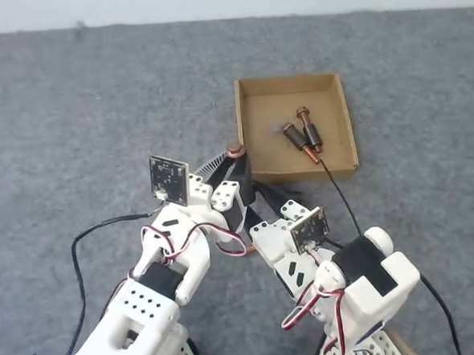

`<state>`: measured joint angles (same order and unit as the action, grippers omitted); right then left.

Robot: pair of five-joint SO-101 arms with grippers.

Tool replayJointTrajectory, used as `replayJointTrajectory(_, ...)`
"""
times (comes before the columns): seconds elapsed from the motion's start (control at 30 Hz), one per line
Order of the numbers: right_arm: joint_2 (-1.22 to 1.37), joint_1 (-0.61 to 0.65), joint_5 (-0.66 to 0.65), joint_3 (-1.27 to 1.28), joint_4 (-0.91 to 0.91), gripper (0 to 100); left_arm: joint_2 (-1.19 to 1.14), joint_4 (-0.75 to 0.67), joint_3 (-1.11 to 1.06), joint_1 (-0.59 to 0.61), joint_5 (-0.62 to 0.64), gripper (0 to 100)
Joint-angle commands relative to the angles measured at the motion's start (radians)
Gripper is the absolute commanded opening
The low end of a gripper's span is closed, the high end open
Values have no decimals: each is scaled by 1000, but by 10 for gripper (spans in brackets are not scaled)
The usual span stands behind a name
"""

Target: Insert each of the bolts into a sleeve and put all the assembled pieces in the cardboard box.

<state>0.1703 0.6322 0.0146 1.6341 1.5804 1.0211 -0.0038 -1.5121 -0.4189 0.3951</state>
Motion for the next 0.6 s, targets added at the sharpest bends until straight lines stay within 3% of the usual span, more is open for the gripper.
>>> replayJointTrajectory(0.0, -36, -21, -15, 25, 13, 6, 32, 3, -18, -5, -21, 10)
replayJointTrajectory(0.57, -38, -38, -17, 28, 21, 6, 32, 106, -143, -54, -187, 12)
